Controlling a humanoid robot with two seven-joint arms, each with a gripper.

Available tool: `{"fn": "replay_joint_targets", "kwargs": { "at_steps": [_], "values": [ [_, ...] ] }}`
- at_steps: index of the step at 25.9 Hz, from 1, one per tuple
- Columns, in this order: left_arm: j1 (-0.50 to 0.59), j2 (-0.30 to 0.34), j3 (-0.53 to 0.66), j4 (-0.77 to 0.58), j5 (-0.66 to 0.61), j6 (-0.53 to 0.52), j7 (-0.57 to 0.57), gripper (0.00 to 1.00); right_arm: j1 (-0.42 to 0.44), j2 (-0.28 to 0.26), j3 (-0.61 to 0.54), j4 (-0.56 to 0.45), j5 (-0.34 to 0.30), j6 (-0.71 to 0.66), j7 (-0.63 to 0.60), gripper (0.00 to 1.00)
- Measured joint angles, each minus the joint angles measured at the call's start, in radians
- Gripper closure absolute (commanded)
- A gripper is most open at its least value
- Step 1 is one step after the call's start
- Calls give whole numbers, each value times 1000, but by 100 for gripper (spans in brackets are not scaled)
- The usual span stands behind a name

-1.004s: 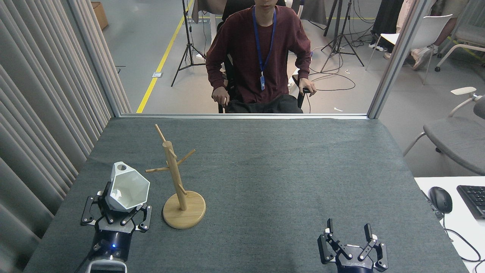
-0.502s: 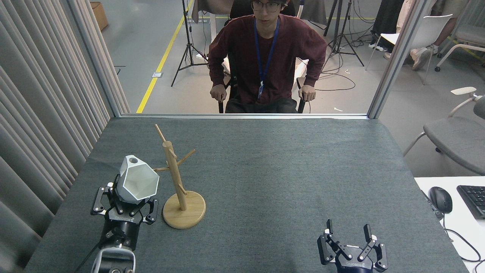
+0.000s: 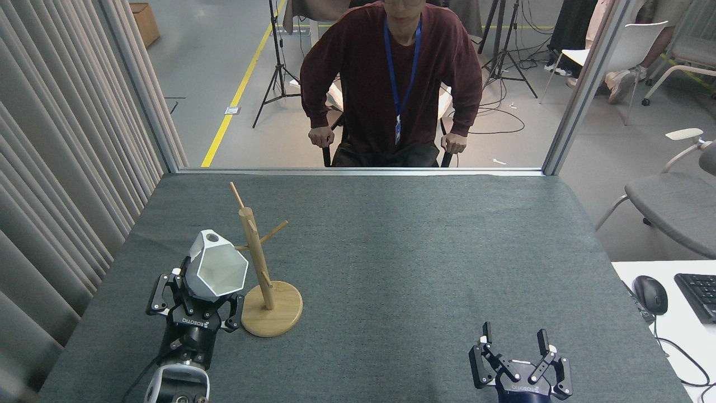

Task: Hang cup on storage rack
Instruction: 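Raise the cup with the left gripper onto a stand peg, then open the left gripper and release the cup on the peg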

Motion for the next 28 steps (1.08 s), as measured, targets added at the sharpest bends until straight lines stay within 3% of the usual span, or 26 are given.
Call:
{"fn": "replay_joint_targets", "kwargs": {
  "at_steps": [6, 7, 9, 20, 28],
  "values": [
    [5, -4, -42, 35, -19, 28, 15, 43, 0, 1, 0, 2, 0, 0, 0, 1],
    [6, -5, -51, 42, -20, 34, 15, 34, 0, 1, 0, 2, 0, 0, 0, 1],
    [6, -10, -63, 51, -19, 43, 18, 2, 0, 1, 0, 2, 0, 0, -1, 1],
    [0, -28, -76, 62, -5, 45, 42, 1, 5, 2, -3, 2, 0, 0, -5, 1],
    [56, -27, -70, 61, 45, 48, 44, 1, 7, 3, -3, 1, 0, 1, -6, 1]
  ]
}}
